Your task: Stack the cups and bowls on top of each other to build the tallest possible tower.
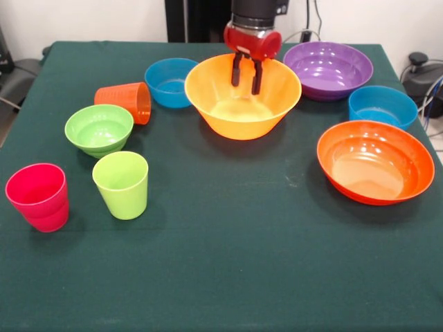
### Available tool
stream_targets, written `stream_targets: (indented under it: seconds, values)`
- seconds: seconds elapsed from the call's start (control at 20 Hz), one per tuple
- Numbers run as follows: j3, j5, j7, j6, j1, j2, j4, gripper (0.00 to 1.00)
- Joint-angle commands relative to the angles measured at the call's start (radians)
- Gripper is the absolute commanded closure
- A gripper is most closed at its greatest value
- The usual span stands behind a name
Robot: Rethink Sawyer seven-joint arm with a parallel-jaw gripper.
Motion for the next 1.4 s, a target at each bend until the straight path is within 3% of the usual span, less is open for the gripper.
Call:
stream_targets:
  seconds: [0.05,0.25,0.45,0.65,0.85,1.15,1.4]
  values:
    - [0.122,0.033,0.134,-0.030,-0.001,0.056,-0.171,0.00]
    - [0.152,0.073,0.156,0.059,-0.005,-0.018,-0.145,0.00]
    - [0.090,0.145,0.123,0.148,0.074,-0.113,-0.130,0.00]
    - [0.050,0.158,0.053,0.199,0.110,-0.125,-0.185,0.00]
    - [0.003,0.129,-0.027,0.255,0.137,-0.128,-0.262,0.00]
    - [-0.026,0.111,-0.027,0.240,0.149,-0.021,-0.401,0.00]
    - [0.008,0.078,-0.028,0.237,0.116,0.098,-0.500,0.00]
